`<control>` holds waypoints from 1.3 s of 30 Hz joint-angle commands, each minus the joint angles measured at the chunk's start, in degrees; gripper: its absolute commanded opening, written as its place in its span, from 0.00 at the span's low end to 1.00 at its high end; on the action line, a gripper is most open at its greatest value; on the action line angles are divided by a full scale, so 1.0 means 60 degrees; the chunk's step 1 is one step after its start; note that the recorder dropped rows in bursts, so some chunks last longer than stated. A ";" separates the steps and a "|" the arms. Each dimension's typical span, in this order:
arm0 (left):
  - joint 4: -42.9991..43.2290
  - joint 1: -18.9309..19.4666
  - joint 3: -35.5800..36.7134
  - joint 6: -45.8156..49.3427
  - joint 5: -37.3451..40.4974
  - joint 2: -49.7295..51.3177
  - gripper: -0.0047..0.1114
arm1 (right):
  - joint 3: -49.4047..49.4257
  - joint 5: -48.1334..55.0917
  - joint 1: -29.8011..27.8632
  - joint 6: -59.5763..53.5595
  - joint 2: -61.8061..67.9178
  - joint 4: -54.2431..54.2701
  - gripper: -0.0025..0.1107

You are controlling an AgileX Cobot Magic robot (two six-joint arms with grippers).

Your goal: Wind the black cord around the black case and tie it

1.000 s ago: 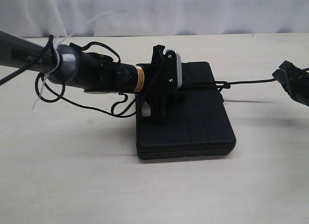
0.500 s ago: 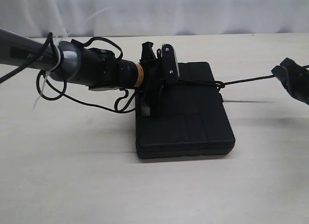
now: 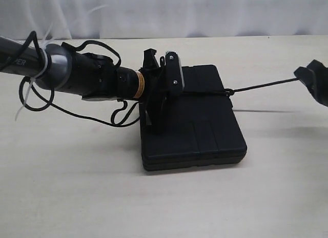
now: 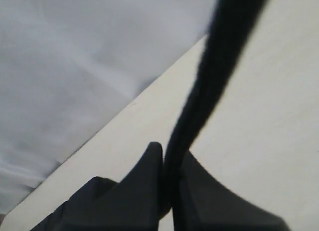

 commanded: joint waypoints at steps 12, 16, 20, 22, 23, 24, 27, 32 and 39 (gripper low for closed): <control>-0.0029 0.0096 0.0131 -0.0042 0.1216 -0.0100 0.04 | -0.0018 0.1617 -0.0554 -0.1794 0.0892 0.2687 0.06; -0.0029 0.0096 0.0131 -0.0042 0.1120 -0.0100 0.04 | -0.0018 0.2354 -0.0554 -0.2704 0.0892 0.3968 0.07; -0.0029 0.0096 0.0131 -0.0042 0.0793 -0.0100 0.04 | -0.0018 0.2741 -0.0554 -0.3336 0.0794 0.4799 0.36; -0.0029 0.0096 0.0131 -0.0042 0.0793 -0.0100 0.04 | -0.0018 0.3187 -0.0578 -0.3534 0.0459 0.4926 0.55; -0.0029 0.0096 0.0131 -0.0042 0.0793 -0.0100 0.04 | -0.0018 0.3461 -0.0592 -0.3688 0.0236 0.4926 0.61; -0.0029 0.0096 0.0131 -0.0042 0.0776 -0.0100 0.04 | -0.0018 0.3610 -0.0592 -0.3782 0.0067 0.5038 0.64; -0.0171 0.0096 0.0131 -0.0085 0.0451 -0.0100 0.04 | -0.0018 0.4355 -0.0566 -0.3759 -0.0957 0.4362 0.65; -0.0188 0.0096 0.0131 -0.0341 0.0136 -0.0100 0.50 | -0.0018 0.4383 -0.0551 0.0763 -0.2588 -0.1513 0.44; -0.0210 0.0096 0.0131 -0.1569 0.0713 -0.1542 0.60 | -0.0018 0.1187 -0.0467 0.2340 -0.3165 -0.6121 0.05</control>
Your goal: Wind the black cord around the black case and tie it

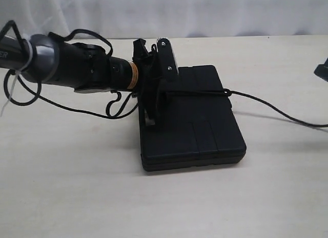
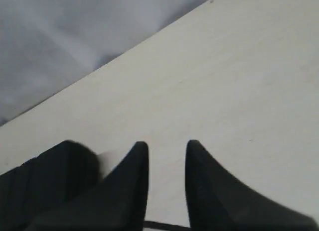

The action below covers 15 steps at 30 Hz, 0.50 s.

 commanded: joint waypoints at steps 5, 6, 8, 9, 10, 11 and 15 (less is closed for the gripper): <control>-0.0034 0.0009 0.0055 -0.2498 0.1568 -0.2187 0.41 | -0.0018 0.0011 0.1942 0.1023 -0.0186 -0.3266 0.06; -0.0034 0.0009 0.0055 -0.2536 0.1755 -0.2234 0.34 | -0.0018 0.0907 0.2262 0.1257 -0.0186 -0.3546 0.06; -0.0034 0.0027 0.0055 -0.2557 0.2210 -0.2237 0.16 | -0.0018 0.2845 0.3512 0.2334 -0.0169 -0.4546 0.06; -0.0034 0.0054 0.0055 -0.2557 0.2231 -0.2237 0.12 | -0.0018 0.3188 0.3887 0.2526 -0.0155 -0.4774 0.06; -0.0034 0.0082 0.0055 -0.2580 0.2299 -0.2237 0.06 | -0.0018 0.3414 0.4220 0.2588 -0.0128 -0.4859 0.06; -0.0051 0.0139 0.0055 -0.2738 0.2427 -0.2237 0.04 | -0.0070 0.3858 0.4733 0.2588 -0.0015 -0.4836 0.06; -0.0927 0.1138 0.0055 -0.3112 0.2425 -0.2197 0.04 | -0.0834 0.5464 0.5319 0.2683 0.1358 -0.4296 0.06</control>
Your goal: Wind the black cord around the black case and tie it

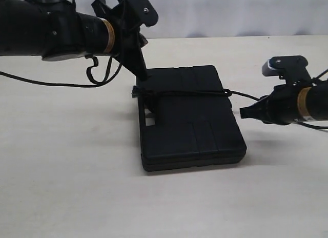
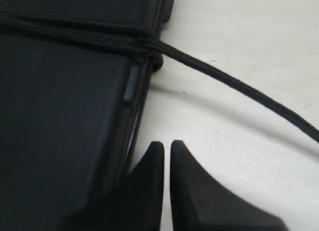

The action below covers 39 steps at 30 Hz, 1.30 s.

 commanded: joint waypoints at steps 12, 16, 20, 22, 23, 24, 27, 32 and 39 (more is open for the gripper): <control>-0.2187 0.2773 0.0004 -0.0663 -0.0780 0.1302 0.04 | -0.2246 -0.1308 0.0815 0.0186 0.3067 0.0354 0.06; -0.2187 0.2773 0.0004 -0.0795 -0.0647 0.1302 0.04 | -0.2246 -0.1267 0.1331 0.0404 0.3020 0.0400 0.06; -0.2209 0.2773 0.0004 -0.0816 -0.0472 0.1302 0.04 | -0.2246 -0.1012 0.1706 0.0519 0.2750 0.0312 0.06; -0.2316 0.2773 0.0004 -0.0816 -0.0454 0.1302 0.04 | -0.2246 -0.0712 0.1727 0.0699 0.2534 0.0088 0.06; -0.2394 0.2773 0.0004 -0.0816 -0.0454 0.1302 0.04 | -0.2227 -0.0557 0.1727 0.0945 0.2409 -0.0150 0.06; -0.2395 0.2773 0.0004 -0.0816 -0.0435 0.1302 0.04 | -0.2157 -0.0349 0.1727 0.1168 0.2260 -0.0334 0.06; -0.2395 0.2662 0.0004 -0.0789 -0.0328 0.1230 0.04 | -0.1850 0.0035 0.1710 0.1423 0.1729 -0.0583 0.06; -0.2395 0.2219 0.0004 -0.0789 0.0186 0.0696 0.04 | -0.1105 -0.0625 0.1710 0.1473 0.0699 -0.0963 0.06; -0.2420 0.1346 0.0596 -0.0685 0.1152 -0.0578 0.04 | 0.0044 -0.1351 0.1710 0.1776 -0.0970 -0.0977 0.06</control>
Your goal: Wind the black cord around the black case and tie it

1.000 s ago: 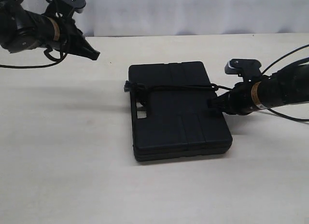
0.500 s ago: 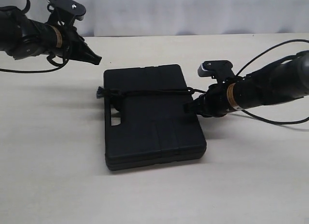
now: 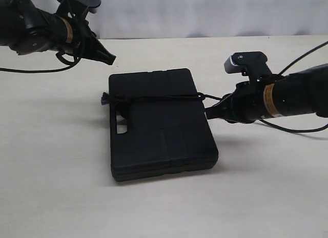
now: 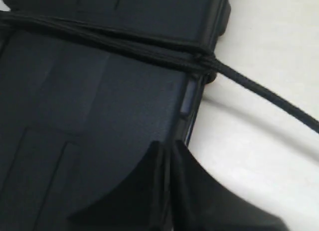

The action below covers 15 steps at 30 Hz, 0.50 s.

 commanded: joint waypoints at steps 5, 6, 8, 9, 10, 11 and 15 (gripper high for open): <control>-0.0465 -0.0867 0.1453 -0.0014 -0.0153 -0.1917 0.04 | 0.1114 -0.1195 0.0152 0.0001 -0.1410 -0.0113 0.06; -0.0680 -0.0892 0.1752 -0.0014 -0.0366 -0.2069 0.04 | 0.1140 -0.1172 0.0338 0.0059 -0.1426 -0.0113 0.06; -0.1193 -0.0892 0.2485 -0.0014 -0.1077 -0.2393 0.04 | 0.1140 -0.0539 0.0956 0.0356 -0.1387 -0.0113 0.06; -0.1276 -0.0892 0.2802 -0.0014 -0.1388 -0.2497 0.04 | 0.1140 0.0054 0.1329 0.0559 -0.1387 -0.0113 0.06; -0.1344 -0.0892 0.3153 -0.0014 -0.1640 -0.2565 0.04 | 0.1140 0.0532 0.1629 0.0733 -0.1387 -0.0113 0.06; -0.1360 -0.0892 0.3506 -0.0014 -0.1936 -0.2619 0.04 | 0.1140 0.1056 0.1990 0.0864 -0.1387 -0.0113 0.06; -0.1325 -0.0892 0.4166 -0.0038 -0.2537 -0.2643 0.04 | 0.1121 0.3689 0.3096 0.1255 -0.1387 -0.0113 0.06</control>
